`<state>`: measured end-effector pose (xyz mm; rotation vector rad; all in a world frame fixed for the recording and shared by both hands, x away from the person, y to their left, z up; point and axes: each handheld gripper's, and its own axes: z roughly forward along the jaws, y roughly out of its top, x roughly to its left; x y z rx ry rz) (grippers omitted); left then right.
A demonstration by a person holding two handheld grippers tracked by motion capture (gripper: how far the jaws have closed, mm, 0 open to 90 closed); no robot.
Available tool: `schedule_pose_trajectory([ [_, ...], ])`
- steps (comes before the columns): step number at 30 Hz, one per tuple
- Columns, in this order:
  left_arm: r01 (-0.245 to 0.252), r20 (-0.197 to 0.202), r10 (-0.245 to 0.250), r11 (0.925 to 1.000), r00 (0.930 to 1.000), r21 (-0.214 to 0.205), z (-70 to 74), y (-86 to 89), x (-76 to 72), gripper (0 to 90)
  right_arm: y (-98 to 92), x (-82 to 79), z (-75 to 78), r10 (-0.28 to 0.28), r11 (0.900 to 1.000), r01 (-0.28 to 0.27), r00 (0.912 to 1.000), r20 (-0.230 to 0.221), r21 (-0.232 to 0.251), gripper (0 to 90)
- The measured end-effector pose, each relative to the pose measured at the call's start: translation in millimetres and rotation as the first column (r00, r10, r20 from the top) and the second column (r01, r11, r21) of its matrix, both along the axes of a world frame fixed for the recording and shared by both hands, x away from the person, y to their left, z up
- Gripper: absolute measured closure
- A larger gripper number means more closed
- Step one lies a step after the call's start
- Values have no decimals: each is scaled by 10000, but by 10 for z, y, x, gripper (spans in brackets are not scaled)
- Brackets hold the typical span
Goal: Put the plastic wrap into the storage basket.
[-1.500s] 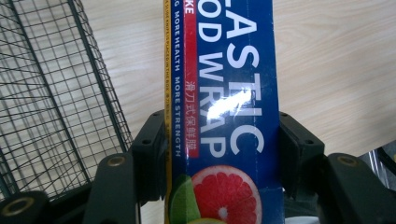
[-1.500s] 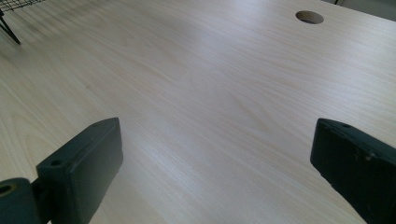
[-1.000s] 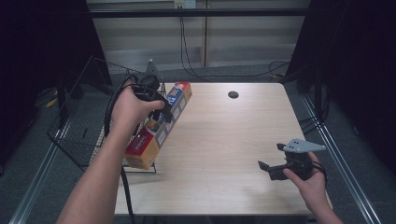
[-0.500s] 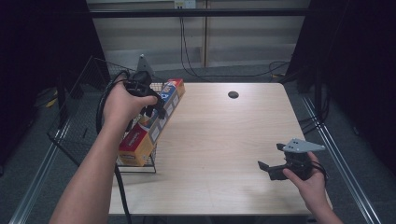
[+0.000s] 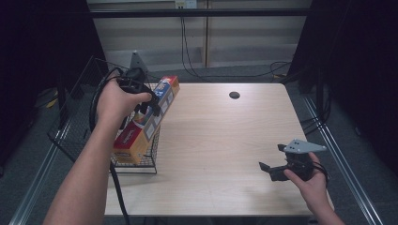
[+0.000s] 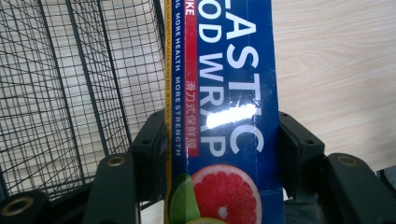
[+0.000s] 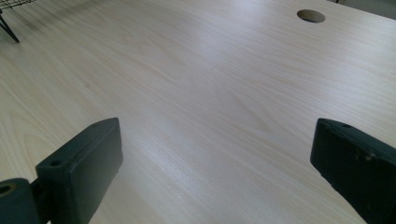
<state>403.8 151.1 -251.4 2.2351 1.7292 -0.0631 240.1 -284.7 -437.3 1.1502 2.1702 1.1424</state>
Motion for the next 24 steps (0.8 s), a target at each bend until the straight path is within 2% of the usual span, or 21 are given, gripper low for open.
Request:
schedule_pose_trajectory([
  [11, -463, 98, 463, 9989, 9989, -9, 35, 86, 26, 442, 12, 1, -5, 72, 10000, -72, 9999, -71, -13, 22],
  [24, -713, 247, 710, 9974, 9972, 106, 106, 192, 40, 442, 10, -2, 0, 44, 10000, -44, 10000, -10, -58, 22],
])
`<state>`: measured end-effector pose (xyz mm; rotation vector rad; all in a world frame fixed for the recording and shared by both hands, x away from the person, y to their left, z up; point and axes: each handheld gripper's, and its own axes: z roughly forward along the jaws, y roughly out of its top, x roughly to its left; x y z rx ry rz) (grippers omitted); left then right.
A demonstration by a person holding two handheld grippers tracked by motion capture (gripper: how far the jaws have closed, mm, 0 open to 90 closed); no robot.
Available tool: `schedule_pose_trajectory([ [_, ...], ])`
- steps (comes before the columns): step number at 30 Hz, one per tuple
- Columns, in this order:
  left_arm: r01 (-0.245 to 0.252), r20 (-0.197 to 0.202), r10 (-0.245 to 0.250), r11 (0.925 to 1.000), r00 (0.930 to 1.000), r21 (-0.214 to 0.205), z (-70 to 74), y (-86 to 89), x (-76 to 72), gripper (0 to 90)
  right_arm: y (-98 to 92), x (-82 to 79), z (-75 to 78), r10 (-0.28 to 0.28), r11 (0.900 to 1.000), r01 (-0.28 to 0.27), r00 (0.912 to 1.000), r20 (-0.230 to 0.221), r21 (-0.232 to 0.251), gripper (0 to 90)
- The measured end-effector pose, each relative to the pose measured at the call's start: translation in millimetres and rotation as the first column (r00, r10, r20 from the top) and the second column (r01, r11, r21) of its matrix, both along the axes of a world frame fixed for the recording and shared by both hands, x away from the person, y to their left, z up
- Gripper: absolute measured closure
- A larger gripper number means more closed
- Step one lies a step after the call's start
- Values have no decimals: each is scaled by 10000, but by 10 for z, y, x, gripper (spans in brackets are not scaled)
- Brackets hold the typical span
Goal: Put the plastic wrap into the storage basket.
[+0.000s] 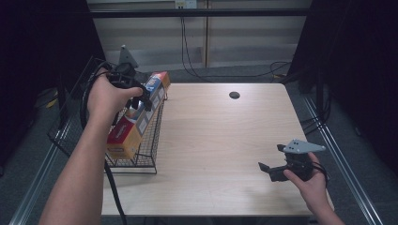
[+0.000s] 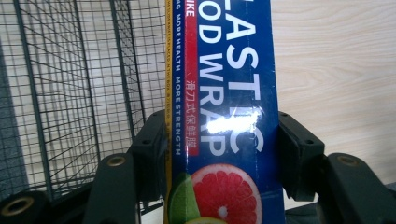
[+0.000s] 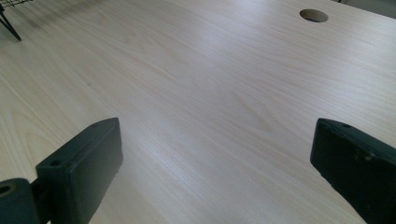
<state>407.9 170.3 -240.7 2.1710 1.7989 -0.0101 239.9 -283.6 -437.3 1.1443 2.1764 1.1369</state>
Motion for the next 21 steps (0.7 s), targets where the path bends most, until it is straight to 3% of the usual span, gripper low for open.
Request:
schedule_pose_trajectory([
  [21, -429, 61, 429, 9990, 9991, -114, 63, 208, -4, 442, 4, -1, 6, 29, 10000, -29, 10000, 92, -8, 22],
])
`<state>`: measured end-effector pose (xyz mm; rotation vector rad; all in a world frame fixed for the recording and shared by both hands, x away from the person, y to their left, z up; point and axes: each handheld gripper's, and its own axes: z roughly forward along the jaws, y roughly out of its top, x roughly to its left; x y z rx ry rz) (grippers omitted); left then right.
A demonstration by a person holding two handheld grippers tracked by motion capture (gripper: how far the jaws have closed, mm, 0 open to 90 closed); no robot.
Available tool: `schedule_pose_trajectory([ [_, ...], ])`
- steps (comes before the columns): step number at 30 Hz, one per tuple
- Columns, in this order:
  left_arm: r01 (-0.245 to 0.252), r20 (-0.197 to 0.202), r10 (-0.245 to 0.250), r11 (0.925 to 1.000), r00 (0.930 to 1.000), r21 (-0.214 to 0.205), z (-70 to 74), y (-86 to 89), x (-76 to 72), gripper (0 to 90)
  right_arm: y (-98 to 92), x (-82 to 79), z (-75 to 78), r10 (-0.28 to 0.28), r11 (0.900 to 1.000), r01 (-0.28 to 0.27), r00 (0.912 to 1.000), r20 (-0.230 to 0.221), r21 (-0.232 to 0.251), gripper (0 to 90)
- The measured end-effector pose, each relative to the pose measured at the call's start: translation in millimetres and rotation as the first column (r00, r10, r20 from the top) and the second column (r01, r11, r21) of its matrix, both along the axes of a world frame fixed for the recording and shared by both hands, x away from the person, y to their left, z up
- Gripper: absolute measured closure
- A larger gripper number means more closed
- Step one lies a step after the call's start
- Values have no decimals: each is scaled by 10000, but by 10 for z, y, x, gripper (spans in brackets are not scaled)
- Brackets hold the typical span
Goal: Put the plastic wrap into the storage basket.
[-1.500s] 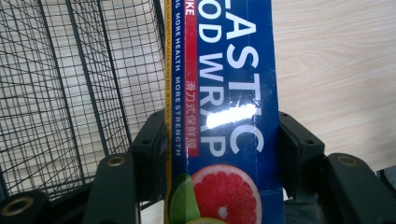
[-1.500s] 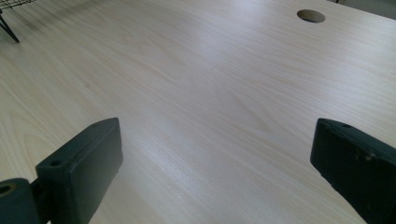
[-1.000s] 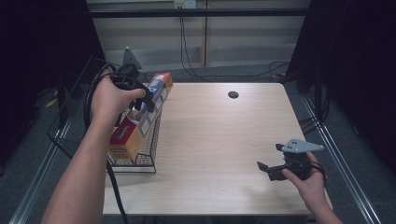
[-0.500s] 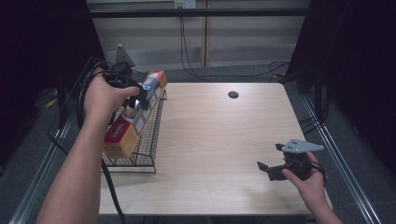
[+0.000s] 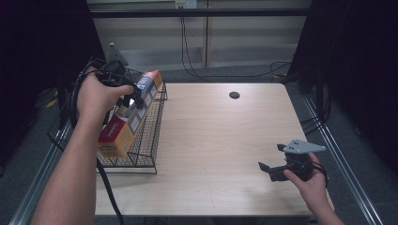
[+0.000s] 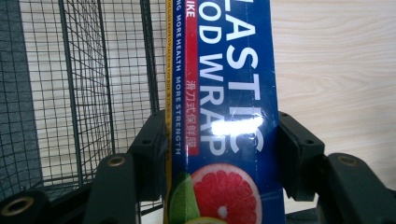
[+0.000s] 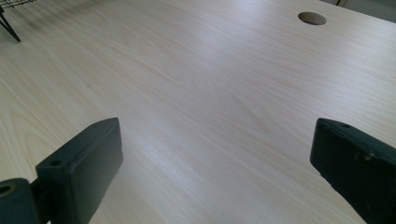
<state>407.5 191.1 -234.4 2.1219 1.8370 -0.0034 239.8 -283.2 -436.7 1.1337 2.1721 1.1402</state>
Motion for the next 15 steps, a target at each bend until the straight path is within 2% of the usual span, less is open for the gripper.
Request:
schedule_pose_trajectory([
  [7, -176, -3, 176, 9998, 9998, 16, 20, 62, 0, 443, 11, -3, 1, 4, 10000, -4, 10000, -31, -30, 22],
  [8, -11, 44, 10, 10000, 10000, 99, 29, 92, 5, 442, 10, -2, 1, 14, 10000, -14, 10000, -18, -23, 22],
  [9, -235, 48, 235, 9997, 9997, 84, 30, 85, -4, 442, 8, -3, 1, 24, 10000, -24, 10000, -23, -11, 22],
  [15, -433, 176, 431, 9990, 9989, 118, 58, 190, -1, 443, 8, -5, 0, 2, 10000, -2, 10000, -39, -6, 22],
])
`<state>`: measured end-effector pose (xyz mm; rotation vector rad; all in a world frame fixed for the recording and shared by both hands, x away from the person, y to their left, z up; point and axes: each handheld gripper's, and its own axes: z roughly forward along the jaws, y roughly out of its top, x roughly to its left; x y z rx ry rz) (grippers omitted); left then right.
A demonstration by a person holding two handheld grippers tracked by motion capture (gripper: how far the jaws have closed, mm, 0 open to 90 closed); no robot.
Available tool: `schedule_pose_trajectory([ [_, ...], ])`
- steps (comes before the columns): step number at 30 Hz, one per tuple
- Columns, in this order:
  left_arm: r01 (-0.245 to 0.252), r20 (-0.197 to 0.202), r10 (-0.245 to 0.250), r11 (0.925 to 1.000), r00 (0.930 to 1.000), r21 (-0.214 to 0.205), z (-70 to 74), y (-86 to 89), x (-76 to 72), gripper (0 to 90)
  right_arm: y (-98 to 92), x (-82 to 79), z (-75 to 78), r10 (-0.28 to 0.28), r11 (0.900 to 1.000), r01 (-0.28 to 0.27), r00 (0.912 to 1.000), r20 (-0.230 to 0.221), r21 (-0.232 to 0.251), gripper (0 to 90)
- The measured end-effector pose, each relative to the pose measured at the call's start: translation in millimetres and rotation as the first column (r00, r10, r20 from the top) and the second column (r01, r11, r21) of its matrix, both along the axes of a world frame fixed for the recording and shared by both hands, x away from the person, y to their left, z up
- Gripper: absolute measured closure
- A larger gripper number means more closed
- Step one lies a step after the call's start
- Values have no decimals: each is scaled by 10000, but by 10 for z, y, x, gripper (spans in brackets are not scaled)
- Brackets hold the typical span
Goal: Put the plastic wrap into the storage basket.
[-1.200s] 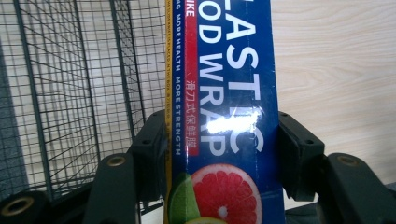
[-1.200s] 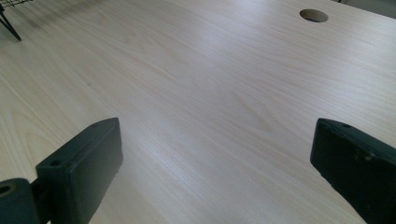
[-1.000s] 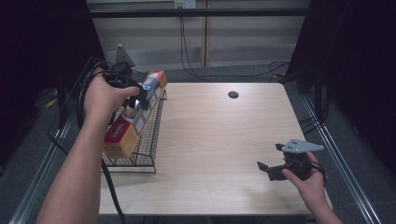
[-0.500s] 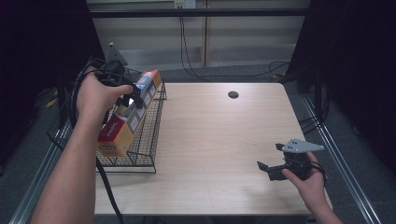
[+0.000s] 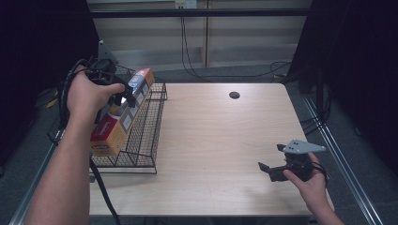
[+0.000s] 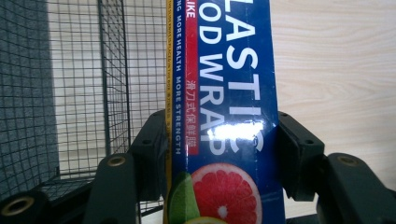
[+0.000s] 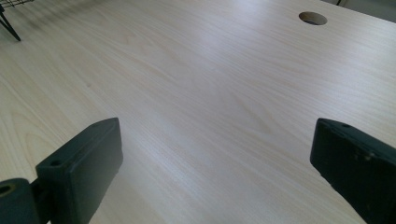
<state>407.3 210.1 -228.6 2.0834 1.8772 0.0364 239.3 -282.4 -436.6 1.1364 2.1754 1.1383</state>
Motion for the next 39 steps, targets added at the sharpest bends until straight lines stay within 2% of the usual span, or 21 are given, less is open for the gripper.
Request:
schedule_pose_trajectory([
  [4, -165, 42, 165, 9999, 9999, -7, 18, 47, -2, 443, 2, 3, -3, 11, 10000, -11, 10000, 20, 8, 22],
  [5, -26, 48, 26, 10000, 10000, 28, 22, 69, 2, 443, 3, 3, -3, 2, 10000, -2, 10000, 13, 17, 22],
  [6, -206, 84, 205, 9998, 9998, 83, 23, 69, -1, 443, 5, 2, -3, -10, 10000, 10, 10000, -12, 21, 22],
  [11, -301, 65, 301, 9995, 9995, 31, 32, 121, 8, 443, 4, 4, -5, -12, 10000, 12, 10000, -4, 20, 22],
  [12, -221, 93, 220, 9997, 9997, 120, 34, 137, 13, 443, 3, 5, -6, -5, 10000, 5, 10000, -20, 24, 22],
  [16, -454, 77, 454, 9989, 9989, 83, 23, 160, 16, 443, 2, 9, -14, -53, 10000, 53, 10000, 19, -30, 22],
  [21, -339, 91, 338, 9993, 9994, 154, 10, 210, 21, 442, 6, 8, -18, 19, 10000, -20, 10000, -43, -30, 22],
  [22, -482, 39, 482, 9988, 9988, 62, 9, 207, 19, 442, 6, 9, -20, 15, 10000, -15, 10000, -31, -42, 22],
  [30, -478, 18, 478, 9987, 9989, 150, 6, 284, 21, 442, -3, 9, -20, -32, 10000, 32, 10000, -31, -10, 22],
  [39, -773, 30, 773, 9969, 9970, 134, 11, 362, 14, 443, -3, 12, -24, -77, 10000, 77, 10000, 4, -27, 23],
])
